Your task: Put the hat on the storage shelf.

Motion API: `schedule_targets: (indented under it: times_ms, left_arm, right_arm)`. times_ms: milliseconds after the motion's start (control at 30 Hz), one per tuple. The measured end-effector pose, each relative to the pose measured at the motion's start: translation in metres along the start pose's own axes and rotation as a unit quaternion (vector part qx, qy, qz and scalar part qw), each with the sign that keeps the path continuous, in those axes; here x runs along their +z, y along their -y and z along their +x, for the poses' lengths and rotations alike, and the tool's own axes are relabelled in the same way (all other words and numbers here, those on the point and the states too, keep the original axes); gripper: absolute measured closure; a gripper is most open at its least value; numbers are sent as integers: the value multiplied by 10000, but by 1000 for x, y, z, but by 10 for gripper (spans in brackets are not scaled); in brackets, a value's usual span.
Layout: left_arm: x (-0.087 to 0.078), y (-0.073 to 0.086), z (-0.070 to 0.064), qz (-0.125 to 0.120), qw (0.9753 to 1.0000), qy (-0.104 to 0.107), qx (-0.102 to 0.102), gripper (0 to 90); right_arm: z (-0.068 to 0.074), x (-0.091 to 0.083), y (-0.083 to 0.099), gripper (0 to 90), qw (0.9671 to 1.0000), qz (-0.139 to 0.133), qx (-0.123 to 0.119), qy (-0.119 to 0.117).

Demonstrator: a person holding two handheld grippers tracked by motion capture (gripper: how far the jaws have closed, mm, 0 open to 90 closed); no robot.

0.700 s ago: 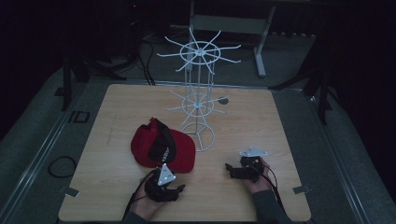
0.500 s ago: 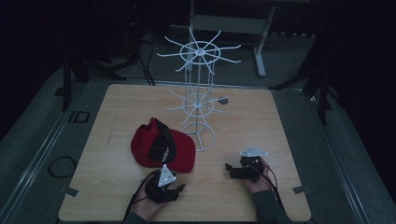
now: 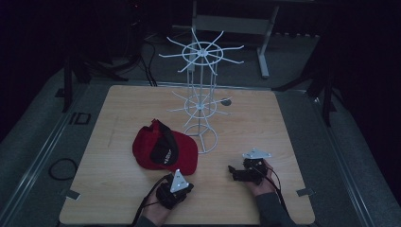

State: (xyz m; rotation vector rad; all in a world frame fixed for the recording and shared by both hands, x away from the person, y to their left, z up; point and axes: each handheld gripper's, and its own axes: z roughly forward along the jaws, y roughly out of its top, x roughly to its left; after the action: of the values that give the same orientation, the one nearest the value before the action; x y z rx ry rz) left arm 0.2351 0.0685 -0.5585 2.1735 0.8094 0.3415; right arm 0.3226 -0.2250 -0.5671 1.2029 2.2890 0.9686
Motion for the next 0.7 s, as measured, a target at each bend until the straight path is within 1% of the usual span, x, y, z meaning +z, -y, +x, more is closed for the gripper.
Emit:
schedule_targets:
  times_ms: [133,200,300,333,367,400,433,533,600,700]
  left_arm:
    - [9,-12,-1,-88,9999,32,-59,894]
    - [14,-17,-2,-54,10000,18,-18,893]
    - [19,-21,0,-29,10000,-39,-35,888]
    - [21,-22,1,-8,9999,-105,-62,885]
    - [21,-23,2,20,9999,-122,-57,883]
    - [22,-23,3,44,9998,-186,-45,880]
    - [22,-23,4,74,9996,-274,-39,876]
    - [18,-21,8,65,9994,-326,-109,873]
    - [14,-19,11,-2,9994,-246,-235,848]
    - [7,-13,18,-35,9986,-354,-402,842]
  right_arm:
    - [0,0,0,148,10000,-1,1,0]
    - [0,0,0,147,10000,0,1,0]
    - [0,0,0,148,10000,-1,1,0]
    - [0,0,0,147,10000,-1,1,0]
    - [0,0,0,147,10000,-1,2,0]
    - [0,0,0,147,10000,-1,1,0]
    - [0,0,0,147,10000,-2,2,0]
    - [0,0,0,148,10000,-2,1,-1]
    - [0,0,0,148,10000,-1,0,-1]
    - [0,0,0,148,10000,-2,2,-1]
